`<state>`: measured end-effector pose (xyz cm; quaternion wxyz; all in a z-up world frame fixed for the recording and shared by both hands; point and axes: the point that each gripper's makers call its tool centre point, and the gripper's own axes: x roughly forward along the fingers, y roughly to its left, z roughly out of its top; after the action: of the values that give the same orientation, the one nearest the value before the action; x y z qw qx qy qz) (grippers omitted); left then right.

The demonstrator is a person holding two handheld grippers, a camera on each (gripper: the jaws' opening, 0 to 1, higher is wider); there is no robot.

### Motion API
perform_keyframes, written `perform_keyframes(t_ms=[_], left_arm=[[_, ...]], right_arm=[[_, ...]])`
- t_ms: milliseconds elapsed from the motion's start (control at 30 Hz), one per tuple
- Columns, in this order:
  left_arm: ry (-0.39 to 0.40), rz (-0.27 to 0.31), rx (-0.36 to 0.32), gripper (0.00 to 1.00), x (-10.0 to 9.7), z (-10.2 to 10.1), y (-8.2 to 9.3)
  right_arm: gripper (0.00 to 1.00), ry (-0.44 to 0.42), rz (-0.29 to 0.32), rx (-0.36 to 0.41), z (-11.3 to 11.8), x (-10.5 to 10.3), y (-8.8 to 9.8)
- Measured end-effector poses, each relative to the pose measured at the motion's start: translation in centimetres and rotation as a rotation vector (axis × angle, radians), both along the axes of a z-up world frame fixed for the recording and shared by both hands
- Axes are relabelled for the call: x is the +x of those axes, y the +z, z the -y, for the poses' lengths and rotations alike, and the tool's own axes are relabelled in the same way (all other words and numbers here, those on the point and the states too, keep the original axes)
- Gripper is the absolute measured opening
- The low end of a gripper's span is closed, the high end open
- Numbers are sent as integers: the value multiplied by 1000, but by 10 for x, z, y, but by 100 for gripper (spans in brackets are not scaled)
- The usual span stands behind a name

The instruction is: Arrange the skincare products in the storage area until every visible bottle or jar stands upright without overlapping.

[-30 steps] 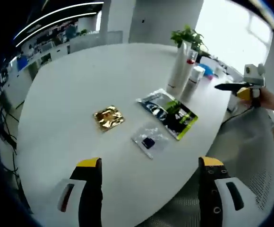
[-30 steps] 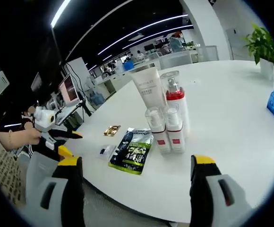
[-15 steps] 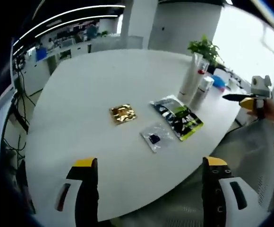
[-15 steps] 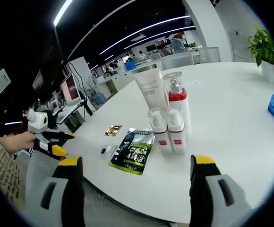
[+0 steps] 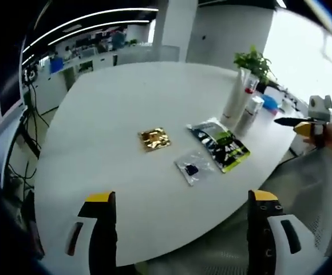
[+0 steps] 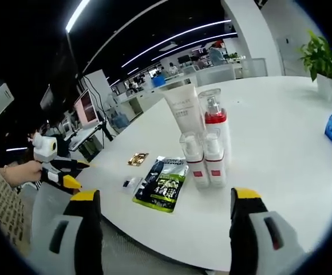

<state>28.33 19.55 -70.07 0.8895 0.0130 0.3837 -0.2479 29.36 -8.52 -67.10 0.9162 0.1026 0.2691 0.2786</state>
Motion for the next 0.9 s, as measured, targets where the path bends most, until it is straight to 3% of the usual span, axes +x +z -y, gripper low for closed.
perform_keyframes(t_ms=[300,433,733,900], left_arm=[[-11,-3,9,93,1,-1,-2],[-54,-6,45,93,5,-2,-5],[-127,9,88,94,31,-1,1],[-209,18,144,94,48,1,0]], right_arm=[[94,-3,-1,4,0,0,0],[94,-7,0,4,1,1,0],[94,-11,-5,3,1,1,-1],[94,-9,-11,2,1,2,-1]])
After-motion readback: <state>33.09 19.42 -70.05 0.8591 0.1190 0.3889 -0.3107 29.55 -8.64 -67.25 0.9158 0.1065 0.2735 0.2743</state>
